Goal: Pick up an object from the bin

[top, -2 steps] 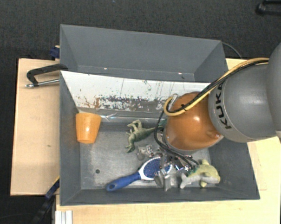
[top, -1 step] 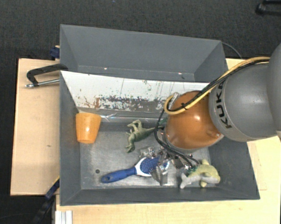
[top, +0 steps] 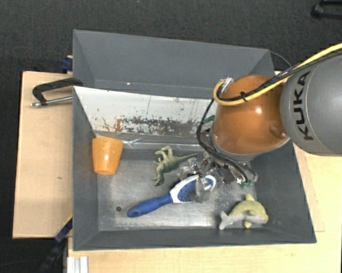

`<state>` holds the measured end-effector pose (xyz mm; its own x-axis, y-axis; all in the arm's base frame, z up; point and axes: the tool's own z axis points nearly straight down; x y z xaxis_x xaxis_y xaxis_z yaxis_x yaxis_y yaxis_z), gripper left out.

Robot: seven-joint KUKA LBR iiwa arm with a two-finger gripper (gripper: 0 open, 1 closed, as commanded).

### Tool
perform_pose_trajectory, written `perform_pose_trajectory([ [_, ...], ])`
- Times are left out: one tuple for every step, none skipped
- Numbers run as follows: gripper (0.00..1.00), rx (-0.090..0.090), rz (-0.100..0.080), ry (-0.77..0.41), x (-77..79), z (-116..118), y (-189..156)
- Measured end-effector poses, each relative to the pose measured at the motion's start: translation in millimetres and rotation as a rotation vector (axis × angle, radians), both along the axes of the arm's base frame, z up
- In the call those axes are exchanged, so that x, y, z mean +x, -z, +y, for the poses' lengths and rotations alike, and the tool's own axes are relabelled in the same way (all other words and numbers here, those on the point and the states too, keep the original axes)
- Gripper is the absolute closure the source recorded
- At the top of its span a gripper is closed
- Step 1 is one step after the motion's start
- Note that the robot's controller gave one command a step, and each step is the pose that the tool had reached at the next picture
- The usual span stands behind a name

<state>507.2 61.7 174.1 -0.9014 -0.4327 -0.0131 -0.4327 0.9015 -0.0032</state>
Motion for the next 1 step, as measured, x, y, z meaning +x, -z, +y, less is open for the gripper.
perform_pose_trajectory([
  [1.00,0.000,0.000,0.011,-0.3,0.8,-70.3],
])
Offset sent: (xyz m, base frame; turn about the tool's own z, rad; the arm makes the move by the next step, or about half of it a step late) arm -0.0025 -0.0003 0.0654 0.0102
